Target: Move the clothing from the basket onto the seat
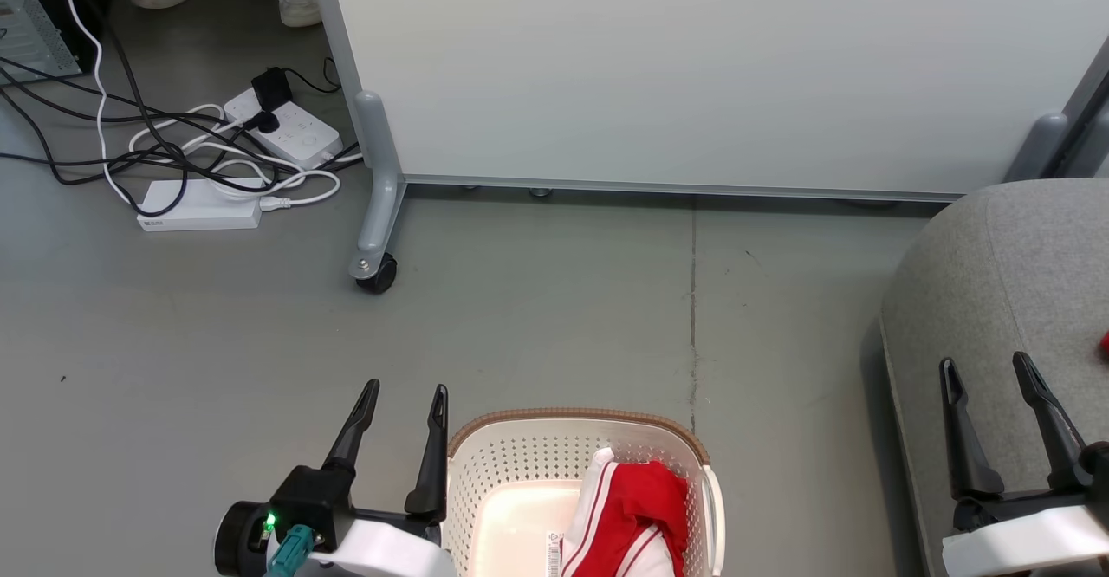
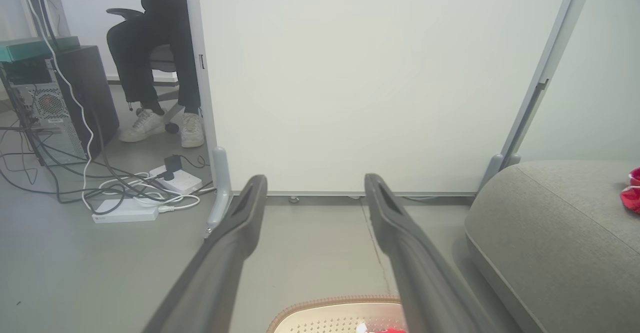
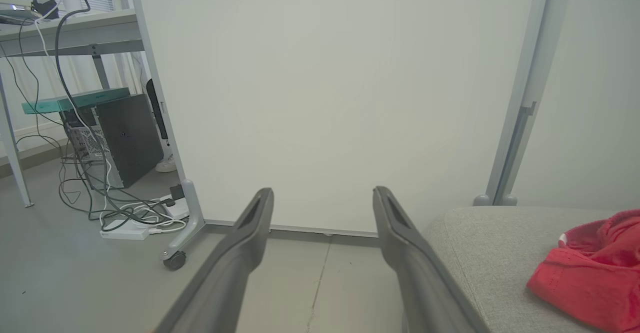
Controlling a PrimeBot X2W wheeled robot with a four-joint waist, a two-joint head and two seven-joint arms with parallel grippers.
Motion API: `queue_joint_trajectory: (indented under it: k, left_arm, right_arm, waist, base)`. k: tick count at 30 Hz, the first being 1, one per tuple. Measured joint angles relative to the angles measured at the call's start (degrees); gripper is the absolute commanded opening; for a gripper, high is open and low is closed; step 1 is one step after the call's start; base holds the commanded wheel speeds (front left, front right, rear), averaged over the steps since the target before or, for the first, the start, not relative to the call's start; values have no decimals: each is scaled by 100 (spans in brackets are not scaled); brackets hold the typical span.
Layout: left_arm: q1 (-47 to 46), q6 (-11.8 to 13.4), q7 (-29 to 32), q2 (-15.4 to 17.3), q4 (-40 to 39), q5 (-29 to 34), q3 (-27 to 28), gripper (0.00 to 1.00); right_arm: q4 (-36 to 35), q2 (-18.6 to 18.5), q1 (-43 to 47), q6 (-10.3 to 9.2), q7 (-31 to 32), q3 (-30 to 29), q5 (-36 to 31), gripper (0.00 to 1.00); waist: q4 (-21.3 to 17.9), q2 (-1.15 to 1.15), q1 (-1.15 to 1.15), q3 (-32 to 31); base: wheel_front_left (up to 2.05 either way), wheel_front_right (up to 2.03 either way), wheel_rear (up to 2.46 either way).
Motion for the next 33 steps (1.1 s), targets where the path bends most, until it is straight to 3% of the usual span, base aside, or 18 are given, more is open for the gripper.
queue_joint_trajectory:
  k: [33]
  left_arm:
    - [-105,-5,0,0,10,49,-209,100]
  right_arm:
    - [-13,-43,-18,0,0,-38,10,100]
  waist:
    - [-9,0,0,216]
  base:
    - [0,0,0]
